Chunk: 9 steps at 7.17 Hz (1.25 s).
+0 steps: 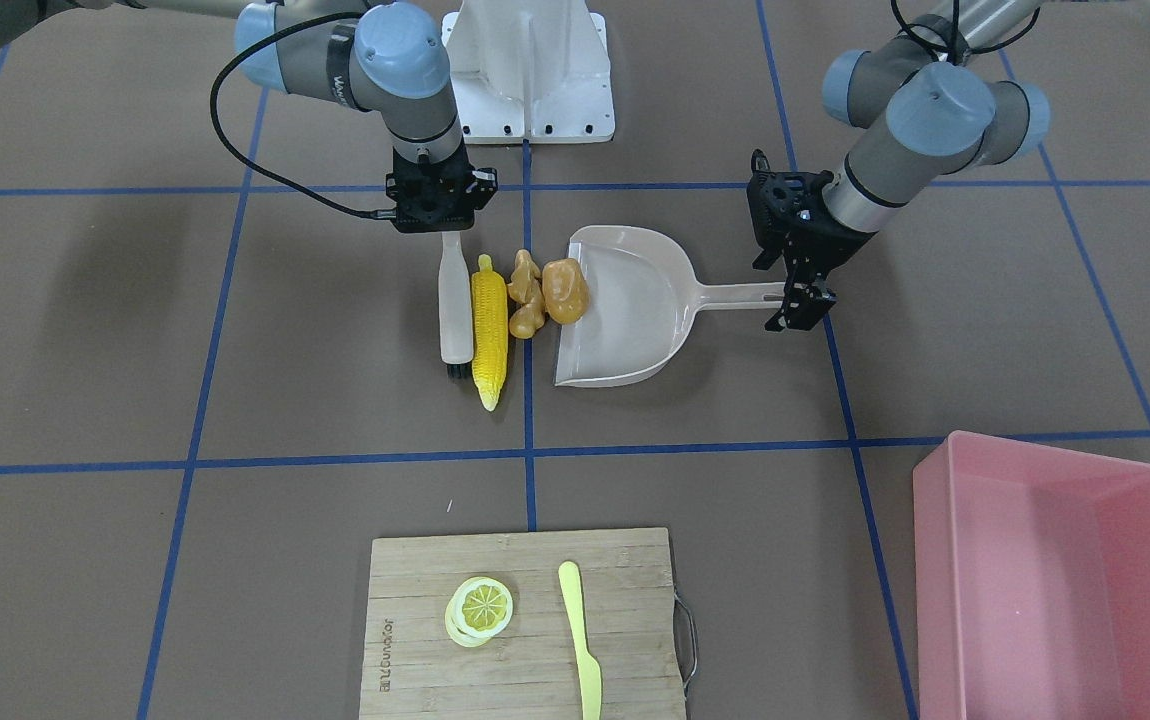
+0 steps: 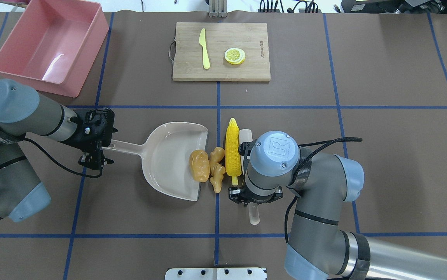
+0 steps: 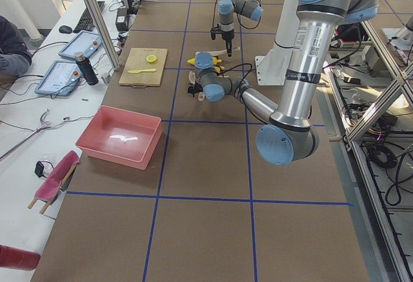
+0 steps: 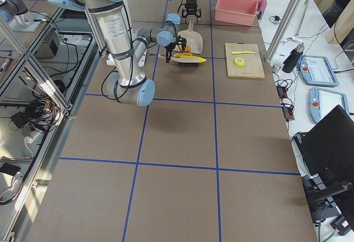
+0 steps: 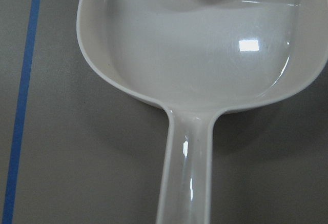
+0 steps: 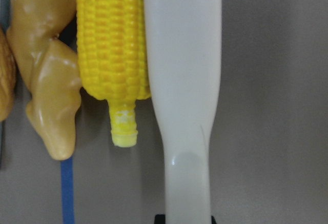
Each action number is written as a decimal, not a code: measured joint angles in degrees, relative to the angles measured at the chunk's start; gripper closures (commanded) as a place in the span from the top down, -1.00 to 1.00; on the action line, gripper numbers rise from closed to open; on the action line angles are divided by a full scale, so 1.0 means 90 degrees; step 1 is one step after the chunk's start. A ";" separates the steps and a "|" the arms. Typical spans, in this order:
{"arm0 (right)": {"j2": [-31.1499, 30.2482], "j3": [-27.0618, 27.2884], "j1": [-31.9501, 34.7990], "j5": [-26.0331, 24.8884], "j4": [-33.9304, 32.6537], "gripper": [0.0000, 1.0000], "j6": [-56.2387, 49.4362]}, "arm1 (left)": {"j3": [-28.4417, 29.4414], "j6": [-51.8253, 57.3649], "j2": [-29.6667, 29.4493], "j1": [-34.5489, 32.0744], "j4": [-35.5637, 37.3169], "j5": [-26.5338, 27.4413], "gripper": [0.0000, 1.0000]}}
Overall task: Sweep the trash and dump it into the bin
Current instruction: 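Sweep the potato, ginger and corn into the dustpan with the right-held brush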
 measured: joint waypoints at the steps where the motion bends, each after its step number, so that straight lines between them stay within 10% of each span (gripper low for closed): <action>1: 0.0048 -0.0096 -0.0020 0.0000 0.0283 -1.00 0.0126 | -0.0031 -0.0016 0.0112 -0.0001 -0.0075 0.0000 0.88; 9: 0.0575 -0.0991 -0.0259 0.0006 0.2268 -1.00 0.0712 | -0.0049 -0.0035 0.0218 0.0013 -0.0144 0.0018 0.88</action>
